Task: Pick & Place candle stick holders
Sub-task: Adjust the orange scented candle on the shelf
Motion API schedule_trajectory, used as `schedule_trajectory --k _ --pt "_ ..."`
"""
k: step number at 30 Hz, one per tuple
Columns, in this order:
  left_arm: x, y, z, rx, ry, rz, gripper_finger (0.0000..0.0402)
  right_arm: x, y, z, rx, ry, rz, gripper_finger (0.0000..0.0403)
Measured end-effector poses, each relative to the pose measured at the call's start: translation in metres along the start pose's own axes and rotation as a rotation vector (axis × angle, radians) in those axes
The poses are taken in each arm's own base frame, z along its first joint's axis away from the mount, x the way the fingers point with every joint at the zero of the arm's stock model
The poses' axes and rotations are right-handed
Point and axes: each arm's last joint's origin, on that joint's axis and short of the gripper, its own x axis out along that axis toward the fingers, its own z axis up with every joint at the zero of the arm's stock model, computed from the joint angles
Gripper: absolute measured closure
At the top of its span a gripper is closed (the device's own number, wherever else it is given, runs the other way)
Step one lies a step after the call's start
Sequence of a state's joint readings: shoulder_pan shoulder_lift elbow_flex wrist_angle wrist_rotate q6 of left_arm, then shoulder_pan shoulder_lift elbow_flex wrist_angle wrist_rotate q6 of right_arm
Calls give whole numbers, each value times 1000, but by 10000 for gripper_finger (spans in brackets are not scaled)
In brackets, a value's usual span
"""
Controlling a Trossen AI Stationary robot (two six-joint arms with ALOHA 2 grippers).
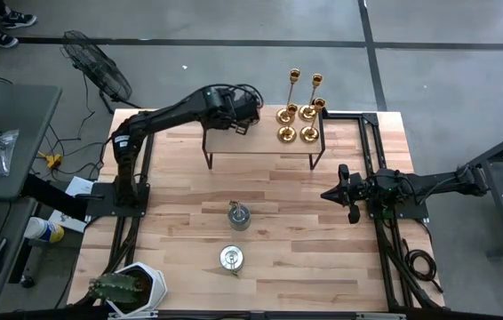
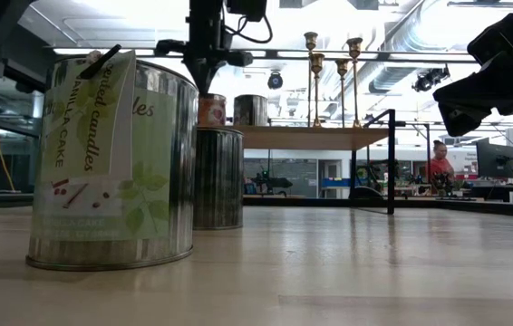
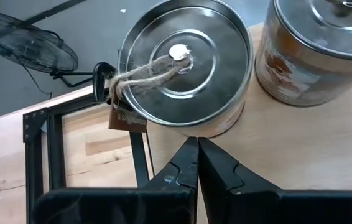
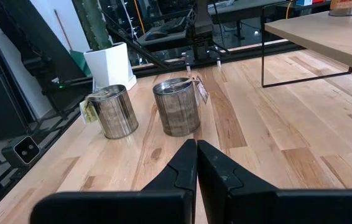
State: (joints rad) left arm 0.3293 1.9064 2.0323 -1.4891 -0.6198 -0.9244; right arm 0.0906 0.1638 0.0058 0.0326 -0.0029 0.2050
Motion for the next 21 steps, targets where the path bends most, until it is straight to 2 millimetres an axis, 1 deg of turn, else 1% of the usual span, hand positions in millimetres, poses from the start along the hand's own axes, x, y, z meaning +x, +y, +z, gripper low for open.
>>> schedule_trajectory --k 9,21 --pt "5 5 7 -21 -21 30 401 0 0 0 0 0 0 399" --pt "8 8 10 -30 -25 42 401 0 0 0 0 0 0 399"
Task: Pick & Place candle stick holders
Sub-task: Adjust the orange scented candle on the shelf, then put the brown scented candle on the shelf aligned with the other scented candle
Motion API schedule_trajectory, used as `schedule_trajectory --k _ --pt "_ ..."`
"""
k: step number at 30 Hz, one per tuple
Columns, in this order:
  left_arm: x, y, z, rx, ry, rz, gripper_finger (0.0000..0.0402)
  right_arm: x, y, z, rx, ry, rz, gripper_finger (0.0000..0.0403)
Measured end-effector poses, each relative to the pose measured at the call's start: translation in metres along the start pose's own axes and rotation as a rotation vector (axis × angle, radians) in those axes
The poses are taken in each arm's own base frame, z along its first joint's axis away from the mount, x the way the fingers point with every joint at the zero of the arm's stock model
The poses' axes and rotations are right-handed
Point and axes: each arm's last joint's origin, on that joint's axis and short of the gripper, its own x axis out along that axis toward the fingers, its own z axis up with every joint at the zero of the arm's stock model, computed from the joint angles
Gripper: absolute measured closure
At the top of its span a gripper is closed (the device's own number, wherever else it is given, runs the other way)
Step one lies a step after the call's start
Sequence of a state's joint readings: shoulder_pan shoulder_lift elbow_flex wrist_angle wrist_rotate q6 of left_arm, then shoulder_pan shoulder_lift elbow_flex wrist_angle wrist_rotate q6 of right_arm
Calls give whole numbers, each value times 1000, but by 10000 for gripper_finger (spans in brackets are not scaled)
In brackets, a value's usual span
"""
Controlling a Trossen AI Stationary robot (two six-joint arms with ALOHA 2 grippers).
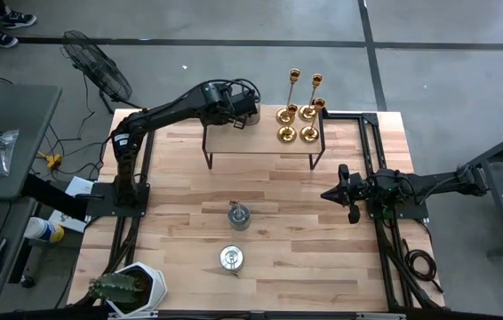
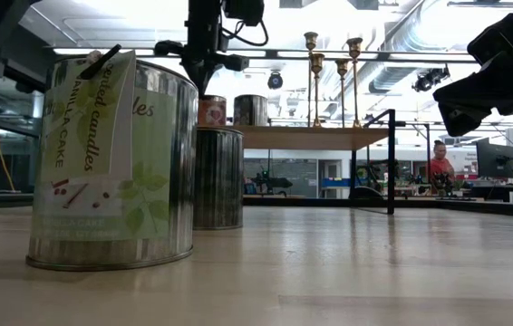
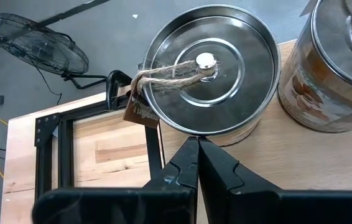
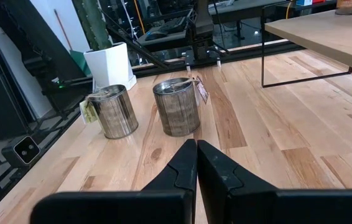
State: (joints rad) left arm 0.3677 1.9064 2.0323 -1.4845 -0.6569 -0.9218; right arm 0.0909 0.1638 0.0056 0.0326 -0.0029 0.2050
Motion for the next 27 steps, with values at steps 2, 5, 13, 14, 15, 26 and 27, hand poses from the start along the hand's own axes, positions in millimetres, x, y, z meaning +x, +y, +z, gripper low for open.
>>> schedule_trajectory --k 2,5,13,14,15,26,27 --pt "-1 0 -1 5 1 1 401 0 0 0 0 0 0 399" --pt "-10 -2 -7 36 1 -19 401 0 0 0 0 0 0 399" --pt "-56 0 -39 177 18 -120 401 0 0 0 0 0 0 399" --pt "-61 -2 -43 206 30 -147 401 0 0 0 0 0 0 399" --pt "-66 -3 -48 252 48 -180 401 0 0 0 0 0 0 399" --pt "-92 -13 -79 511 224 -408 400 0 0 0 0 0 0 399" --pt "-93 -14 -80 504 238 -418 398 0 0 0 0 0 0 399"
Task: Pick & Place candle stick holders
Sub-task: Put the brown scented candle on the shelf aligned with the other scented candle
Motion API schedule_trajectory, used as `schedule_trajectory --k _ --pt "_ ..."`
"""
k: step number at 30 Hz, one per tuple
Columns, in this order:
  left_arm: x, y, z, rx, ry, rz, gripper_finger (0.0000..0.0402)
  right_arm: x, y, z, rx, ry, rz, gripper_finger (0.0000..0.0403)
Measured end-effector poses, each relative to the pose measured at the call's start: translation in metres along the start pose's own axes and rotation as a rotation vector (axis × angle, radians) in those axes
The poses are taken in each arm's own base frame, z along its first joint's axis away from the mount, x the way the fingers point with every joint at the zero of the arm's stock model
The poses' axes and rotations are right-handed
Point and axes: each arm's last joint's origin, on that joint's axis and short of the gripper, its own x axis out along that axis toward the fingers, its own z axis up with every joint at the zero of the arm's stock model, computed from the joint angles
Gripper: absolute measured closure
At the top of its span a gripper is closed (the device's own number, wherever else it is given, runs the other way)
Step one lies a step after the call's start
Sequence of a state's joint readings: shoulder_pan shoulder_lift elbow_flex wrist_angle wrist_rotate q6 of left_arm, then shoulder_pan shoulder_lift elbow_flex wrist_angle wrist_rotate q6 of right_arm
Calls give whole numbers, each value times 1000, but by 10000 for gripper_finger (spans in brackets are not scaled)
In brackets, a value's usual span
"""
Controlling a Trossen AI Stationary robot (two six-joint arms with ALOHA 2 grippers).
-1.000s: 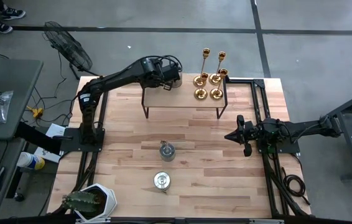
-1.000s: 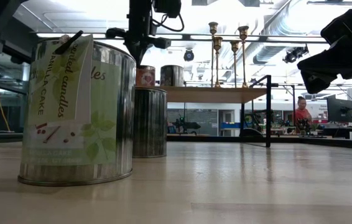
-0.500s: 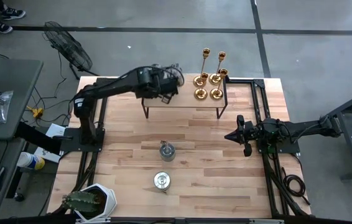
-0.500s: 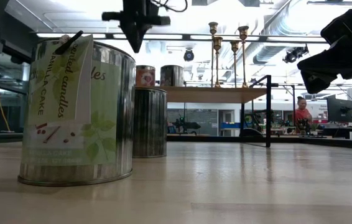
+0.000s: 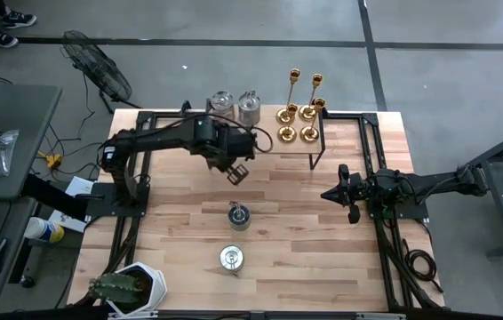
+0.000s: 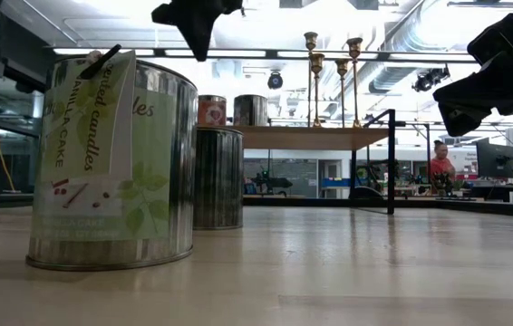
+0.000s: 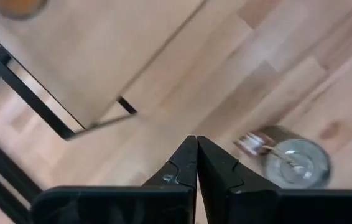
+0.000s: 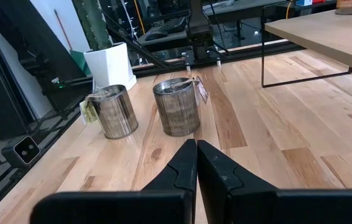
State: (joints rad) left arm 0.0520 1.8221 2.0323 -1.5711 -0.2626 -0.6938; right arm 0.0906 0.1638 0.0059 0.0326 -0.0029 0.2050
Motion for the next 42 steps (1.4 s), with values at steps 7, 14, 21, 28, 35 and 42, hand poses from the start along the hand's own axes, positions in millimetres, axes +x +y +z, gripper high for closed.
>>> schedule_trajectory --k 7,14,21,28,35,42 --pt "15 -14 -17 -167 117 -18 303 0 0 0 0 0 0 399" --pt "41 -32 -42 -280 198 44 150 0 0 0 0 0 0 399" --pt "57 -50 -51 -247 163 -16 32 0 0 0 0 0 0 399" --pt "53 -59 -60 -165 124 -21 6 0 0 0 0 0 0 399" --pt "48 -69 -73 -40 93 -22 6 0 0 0 0 0 0 399" --pt "44 -76 -81 15 41 -1 6 0 0 0 0 0 0 399"
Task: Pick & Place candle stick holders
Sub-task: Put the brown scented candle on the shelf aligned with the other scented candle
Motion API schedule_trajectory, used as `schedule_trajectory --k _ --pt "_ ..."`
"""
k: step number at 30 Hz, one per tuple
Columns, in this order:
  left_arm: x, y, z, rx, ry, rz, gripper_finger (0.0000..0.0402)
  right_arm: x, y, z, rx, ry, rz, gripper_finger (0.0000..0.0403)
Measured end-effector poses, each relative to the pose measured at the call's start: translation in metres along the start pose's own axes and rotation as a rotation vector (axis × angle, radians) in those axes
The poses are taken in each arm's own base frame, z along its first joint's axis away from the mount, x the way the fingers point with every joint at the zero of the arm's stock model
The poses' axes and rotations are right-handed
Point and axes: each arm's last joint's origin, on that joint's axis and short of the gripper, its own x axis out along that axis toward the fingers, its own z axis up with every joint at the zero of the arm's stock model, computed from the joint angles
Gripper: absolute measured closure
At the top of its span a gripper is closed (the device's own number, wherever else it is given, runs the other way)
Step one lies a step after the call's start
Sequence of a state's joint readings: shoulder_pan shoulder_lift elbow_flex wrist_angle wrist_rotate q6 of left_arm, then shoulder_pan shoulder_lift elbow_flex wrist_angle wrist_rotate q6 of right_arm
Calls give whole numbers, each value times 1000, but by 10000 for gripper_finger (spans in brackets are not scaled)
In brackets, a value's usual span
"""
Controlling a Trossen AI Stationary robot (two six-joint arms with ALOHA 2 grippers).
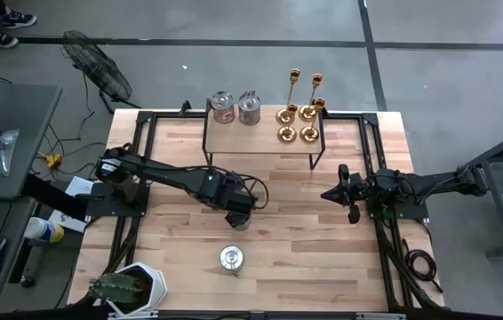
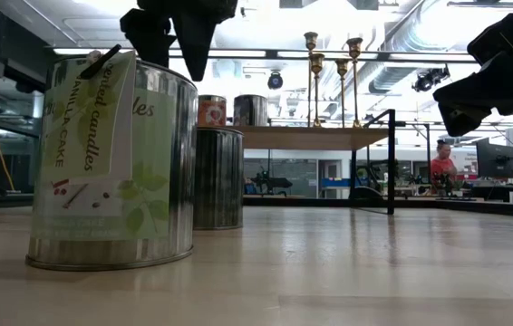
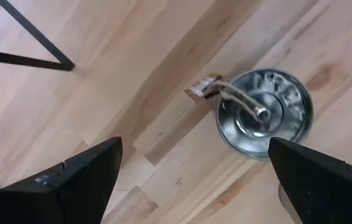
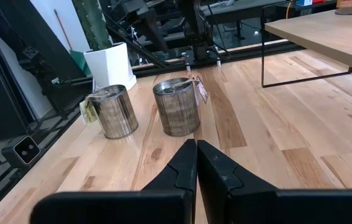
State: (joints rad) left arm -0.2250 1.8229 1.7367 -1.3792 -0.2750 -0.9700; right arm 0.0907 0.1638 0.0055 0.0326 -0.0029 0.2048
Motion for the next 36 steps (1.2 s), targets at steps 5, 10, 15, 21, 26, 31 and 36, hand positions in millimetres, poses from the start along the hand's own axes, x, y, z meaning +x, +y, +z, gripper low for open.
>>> schedule_trajectory --k 5,10,15,21,26,31,36 --pt "-1 -1 -1 1 -5 1 6 0 0 0 0 0 0 399" --pt "-1 -3 0 -27 -15 -14 6 0 0 0 0 0 0 399" --pt "-1 -5 1 -64 -32 -37 6 0 0 0 0 0 0 399" --pt "13 -16 3 -63 10 -61 6 0 0 0 0 0 0 399" --pt "22 -32 3 -27 -10 -121 6 0 0 0 0 0 0 399" --pt "22 -33 0 -10 -15 -108 6 0 0 0 0 0 0 399" --pt "25 -36 -1 5 -21 -100 6 0 0 0 0 1 1 399"
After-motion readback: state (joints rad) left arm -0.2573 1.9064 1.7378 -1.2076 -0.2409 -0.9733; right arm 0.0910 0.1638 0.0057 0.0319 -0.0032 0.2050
